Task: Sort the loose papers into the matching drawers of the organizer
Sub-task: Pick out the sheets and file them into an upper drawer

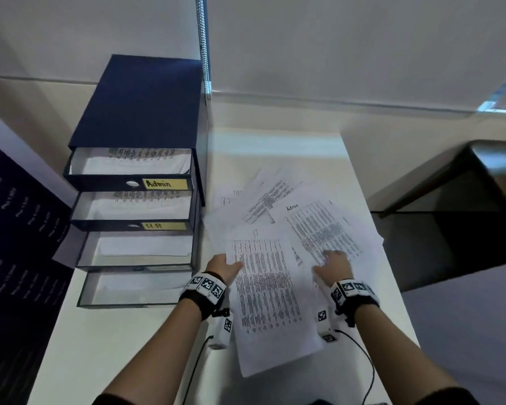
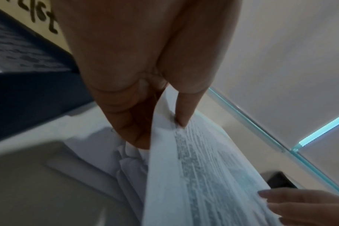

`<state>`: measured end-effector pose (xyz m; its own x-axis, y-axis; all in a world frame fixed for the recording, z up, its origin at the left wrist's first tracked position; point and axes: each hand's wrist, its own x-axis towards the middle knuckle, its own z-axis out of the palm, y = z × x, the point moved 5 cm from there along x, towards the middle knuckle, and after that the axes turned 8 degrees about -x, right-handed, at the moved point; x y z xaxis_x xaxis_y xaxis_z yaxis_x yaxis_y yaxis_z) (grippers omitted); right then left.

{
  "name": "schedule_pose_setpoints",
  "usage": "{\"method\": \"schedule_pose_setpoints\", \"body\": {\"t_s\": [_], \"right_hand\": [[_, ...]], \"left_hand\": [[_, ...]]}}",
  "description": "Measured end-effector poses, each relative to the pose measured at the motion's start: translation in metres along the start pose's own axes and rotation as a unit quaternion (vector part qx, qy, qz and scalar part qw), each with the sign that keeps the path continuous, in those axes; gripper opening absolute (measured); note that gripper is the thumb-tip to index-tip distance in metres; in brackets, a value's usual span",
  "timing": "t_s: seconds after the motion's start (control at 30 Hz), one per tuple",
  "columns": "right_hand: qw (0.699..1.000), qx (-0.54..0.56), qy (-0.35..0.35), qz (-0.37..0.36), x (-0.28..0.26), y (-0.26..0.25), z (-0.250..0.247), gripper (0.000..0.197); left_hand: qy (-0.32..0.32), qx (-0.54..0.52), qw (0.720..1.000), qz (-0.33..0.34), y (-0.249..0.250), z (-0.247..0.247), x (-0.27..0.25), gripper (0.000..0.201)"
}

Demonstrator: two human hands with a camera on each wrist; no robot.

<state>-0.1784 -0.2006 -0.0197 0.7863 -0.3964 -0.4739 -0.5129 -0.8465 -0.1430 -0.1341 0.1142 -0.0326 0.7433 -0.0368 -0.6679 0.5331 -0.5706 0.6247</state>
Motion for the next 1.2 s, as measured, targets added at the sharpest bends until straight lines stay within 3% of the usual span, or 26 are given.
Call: {"method": "schedule_pose_setpoints", "body": {"t_s": [0.1, 0.17, 0.27, 0.33, 0.4, 0.57, 0.67, 0.73, 0.83, 0.9, 0.97, 1.0, 1.07, 1.2], "right_hand": [[0.996, -0.081, -0.027, 0.001, 0.019, 0.024, 0.008, 0.069], [0.992, -0.122, -0.033, -0.026, 0.014, 0.019, 0.017, 0.062], [0.978, -0.175, 0.018, -0.113, 0.003, -0.008, 0.023, 0.041], [0.983, -0.127, 0.029, -0.129, 0.009, -0.016, 0.014, 0.032], [0.995, -0.045, 0.026, -0.091, 0.025, -0.010, -0.001, 0.030], [0.999, 0.001, 0.029, 0.034, 0.061, 0.024, -0.016, 0.087], [0.999, 0.002, 0.024, 0.041, 0.072, 0.030, -0.008, 0.104], [0.999, 0.026, 0.008, 0.035, 0.075, 0.029, -0.003, 0.095], [0.999, 0.032, -0.025, -0.031, 0.071, 0.014, 0.002, 0.054], [0.995, 0.060, -0.033, -0.078, 0.066, 0.002, 0.000, 0.030], [0.988, 0.119, -0.038, -0.089, 0.060, -0.003, -0.008, 0.020], [0.984, 0.148, -0.036, -0.087, 0.058, -0.003, -0.013, 0.017], [0.975, 0.211, -0.025, -0.071, 0.055, 0.003, -0.024, 0.014], [0.954, 0.295, 0.031, -0.047, 0.057, 0.020, -0.049, 0.021]], "left_hand": [[0.000, -0.017, 1.000, -0.023, 0.006, 0.004, 0.002, 0.070], [0.004, -0.041, 0.999, -0.028, 0.014, 0.004, 0.007, 0.068], [0.016, -0.061, 0.998, -0.024, 0.023, 0.004, 0.018, 0.072], [0.019, -0.056, 0.998, -0.025, 0.028, 0.005, 0.023, 0.074], [0.021, -0.049, 0.998, -0.029, 0.029, 0.009, 0.028, 0.076], [0.033, -0.056, 0.998, -0.025, 0.028, 0.019, 0.035, 0.087], [0.043, -0.076, 0.996, -0.020, 0.032, 0.025, 0.040, 0.058], [0.035, -0.089, 0.995, 0.007, 0.038, 0.028, 0.039, 0.026], [0.027, -0.110, 0.993, 0.016, 0.038, 0.029, 0.043, 0.023], [0.012, -0.118, 0.993, 0.014, 0.036, 0.030, 0.046, 0.049], [0.023, -0.117, 0.993, 0.013, 0.025, 0.032, 0.058, 0.078], [0.020, -0.113, 0.993, 0.003, 0.026, 0.030, 0.054, 0.068], [0.040, -0.104, 0.994, 0.008, 0.026, 0.021, 0.049, 0.015], [0.081, -0.112, 0.990, 0.030, 0.025, 0.008, 0.047, 0.015]]}}
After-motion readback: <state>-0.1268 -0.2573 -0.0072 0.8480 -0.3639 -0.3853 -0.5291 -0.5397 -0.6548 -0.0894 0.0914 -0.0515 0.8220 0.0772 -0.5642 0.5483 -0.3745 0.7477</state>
